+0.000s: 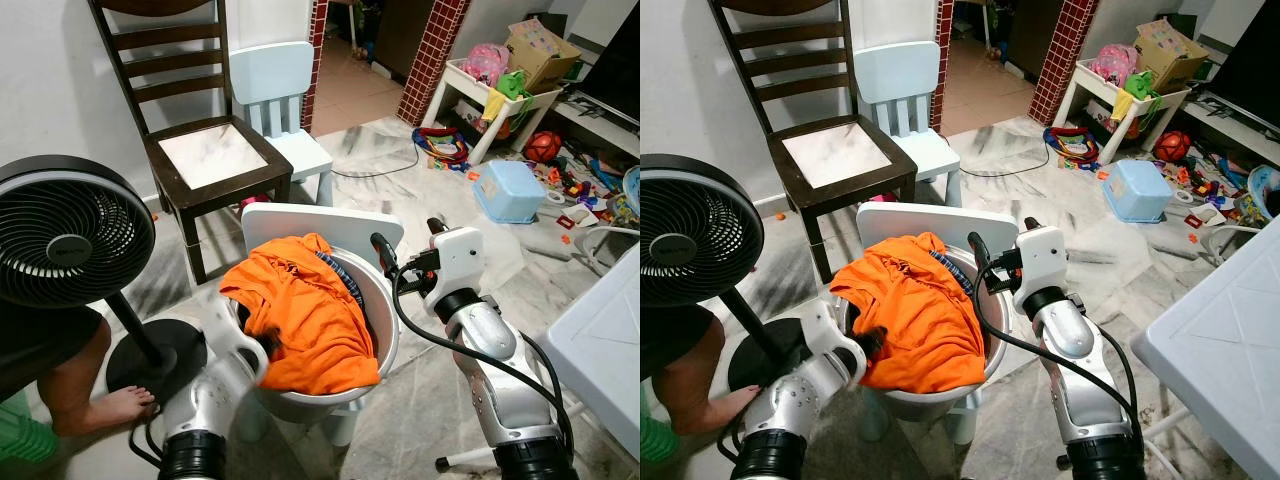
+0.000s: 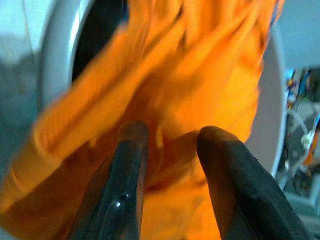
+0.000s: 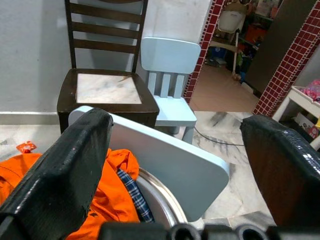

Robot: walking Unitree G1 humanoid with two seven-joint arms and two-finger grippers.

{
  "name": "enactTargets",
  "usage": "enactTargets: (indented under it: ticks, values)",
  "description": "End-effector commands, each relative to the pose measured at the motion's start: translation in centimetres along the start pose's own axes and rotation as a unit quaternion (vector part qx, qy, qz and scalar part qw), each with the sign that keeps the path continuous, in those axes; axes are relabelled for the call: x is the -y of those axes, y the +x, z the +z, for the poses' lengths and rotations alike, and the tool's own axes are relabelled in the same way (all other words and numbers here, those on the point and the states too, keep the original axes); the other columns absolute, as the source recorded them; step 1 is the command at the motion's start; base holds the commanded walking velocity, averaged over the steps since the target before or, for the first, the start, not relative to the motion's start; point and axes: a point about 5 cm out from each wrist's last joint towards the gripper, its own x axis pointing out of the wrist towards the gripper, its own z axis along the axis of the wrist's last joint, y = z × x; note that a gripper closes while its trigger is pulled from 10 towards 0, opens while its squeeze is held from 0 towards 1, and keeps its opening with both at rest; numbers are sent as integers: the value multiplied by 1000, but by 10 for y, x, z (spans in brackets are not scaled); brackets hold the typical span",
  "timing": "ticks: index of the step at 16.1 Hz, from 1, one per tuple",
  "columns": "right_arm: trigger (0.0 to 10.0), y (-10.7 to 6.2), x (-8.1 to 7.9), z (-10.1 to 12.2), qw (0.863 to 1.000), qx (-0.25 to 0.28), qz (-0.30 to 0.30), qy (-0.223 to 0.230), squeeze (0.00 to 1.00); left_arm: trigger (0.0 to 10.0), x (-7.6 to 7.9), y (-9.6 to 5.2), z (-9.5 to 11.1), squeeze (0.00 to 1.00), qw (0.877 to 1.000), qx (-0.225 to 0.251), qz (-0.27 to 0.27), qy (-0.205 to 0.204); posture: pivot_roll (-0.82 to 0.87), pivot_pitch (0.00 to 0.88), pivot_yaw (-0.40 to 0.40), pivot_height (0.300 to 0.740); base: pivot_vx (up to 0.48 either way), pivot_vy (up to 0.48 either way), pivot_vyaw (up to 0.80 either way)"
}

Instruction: Hang hanger

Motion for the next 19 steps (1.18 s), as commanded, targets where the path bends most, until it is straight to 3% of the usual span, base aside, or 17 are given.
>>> enactTargets:
  ticks: [1, 3, 5, 7, 8, 9, 10, 19]
  values:
    - [10000, 0, 2, 1, 1000, 2, 0, -6, 0, 10000, 8, 4, -20, 0, 999, -35, -15, 3, -51, 65, -123, 740, 0, 0, 0]
    - [10000, -1, 2, 0, 1000, 1, 0, -6, 0, 10000, 9, 8, -23, 0, 999, -43, -14, 4, -51, 65, -123, 740, 0, 0, 0]
    - [10000, -1, 2, 1, 1000, 2, -1, -6, 0, 10000, 9, 9, -22, 1000, 999, -40, -14, 6, -63, 69, -121, 740, 0, 0, 0]
    - [10000, -2, 3, 0, 1000, 0, -3, -7, 0, 10000, 7, 10, -18, 1000, 1000, -21, -10, -1, -61, 73, -121, 740, 0, 0, 0]
    - [10000, -2, 3, 0, 1000, -1, -3, -7, 0, 4627, 7, 10, -17, 1000, 1000, -13, -8, -4, -60, 73, -122, 740, 0, 0, 0]
    - [10000, -3, 3, -1, 1000, -1, -3, -7, 0, 0, 8, 10, -17, 416, 999, -12, -21, -25, -60, 73, -122, 740, 0, 0, 0]
    - [10000, -2, 2, -1, 1000, -2, -2, -7, 0, 0, 8, 10, -16, 0, 999, -4, -24, -28, -58, 72, -125, 740, 0, 0, 0]
    - [10000, -3, 1, -2, 1000, -2, -3, -5, 0, 0, 6, 12, -13, 0, 999, 8, -19, -31, -45, 60, -125, 740, 0, 0, 0]
